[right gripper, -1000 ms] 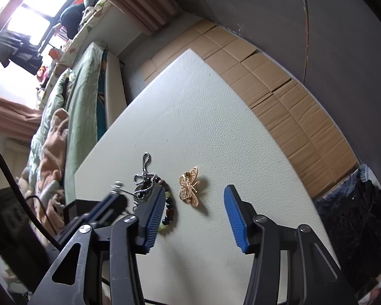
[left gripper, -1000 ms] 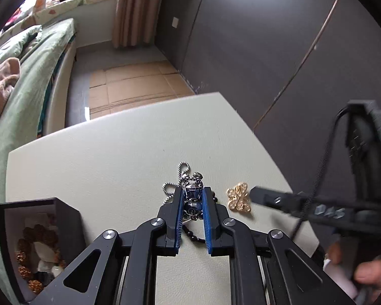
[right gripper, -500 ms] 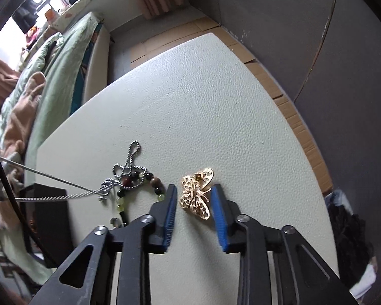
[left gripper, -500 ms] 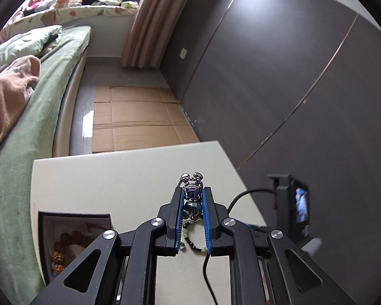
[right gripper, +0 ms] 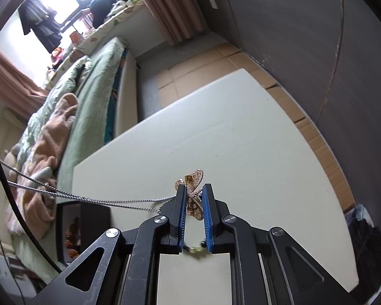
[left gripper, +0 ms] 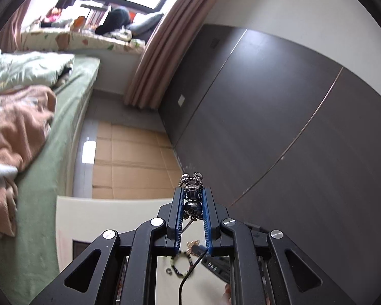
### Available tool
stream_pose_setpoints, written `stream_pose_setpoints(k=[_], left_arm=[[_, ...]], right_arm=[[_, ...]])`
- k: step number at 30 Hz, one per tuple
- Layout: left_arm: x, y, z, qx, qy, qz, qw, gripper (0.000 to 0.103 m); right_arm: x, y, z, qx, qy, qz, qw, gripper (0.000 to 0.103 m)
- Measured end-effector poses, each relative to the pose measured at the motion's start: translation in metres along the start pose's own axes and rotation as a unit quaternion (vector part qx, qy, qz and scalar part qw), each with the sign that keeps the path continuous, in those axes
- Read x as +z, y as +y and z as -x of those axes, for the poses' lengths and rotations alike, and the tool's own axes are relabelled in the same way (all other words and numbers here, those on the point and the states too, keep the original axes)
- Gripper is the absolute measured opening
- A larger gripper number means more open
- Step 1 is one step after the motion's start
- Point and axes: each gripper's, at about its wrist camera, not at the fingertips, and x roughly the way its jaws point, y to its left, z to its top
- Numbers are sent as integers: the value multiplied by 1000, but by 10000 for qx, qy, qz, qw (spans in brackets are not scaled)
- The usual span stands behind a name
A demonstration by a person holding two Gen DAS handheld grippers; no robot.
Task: Organize jewelry
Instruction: 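Grasp the gold butterfly charm with the right gripper while the left lifts the chain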
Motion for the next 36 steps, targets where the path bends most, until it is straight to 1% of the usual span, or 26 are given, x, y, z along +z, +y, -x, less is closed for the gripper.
stream_pose_setpoints(k=[5, 8, 10, 14, 17, 23, 27, 33, 36], left_arm=[[24, -23, 30, 71, -392, -355, 9986, 15], [32, -32, 49, 155, -616, -524, 9966, 15], [38, -36, 61, 194, -785, -608, 9949, 15], [43, -36, 79, 201, -974, -677, 9927, 15], [45, -31, 78, 228, -965, -678, 9928, 15], [41, -14, 66, 374, -777, -490, 9951, 15], [36, -10, 61, 393, -667, -414, 9961, 15], [36, -10, 68, 399, -753, -399, 9956, 15], [40, -11, 80, 391, -905, -375, 9944, 15]], right_arm=[[2, 13, 6, 467, -165, 45, 9988, 14], [2, 22, 10, 678, -283, 101, 9972, 14], [4, 30, 9, 766, -333, 148, 9964, 14], [2, 38, 11, 916, -396, 213, 9948, 14], [2, 44, 11, 993, -421, 237, 9939, 14], [1, 53, 5, 1044, -355, 276, 9935, 14], [1, 54, 4, 1045, -315, 280, 9936, 14], [1, 56, 2, 1034, -289, 286, 9938, 14], [1, 55, 1, 1050, -257, 295, 9937, 14]])
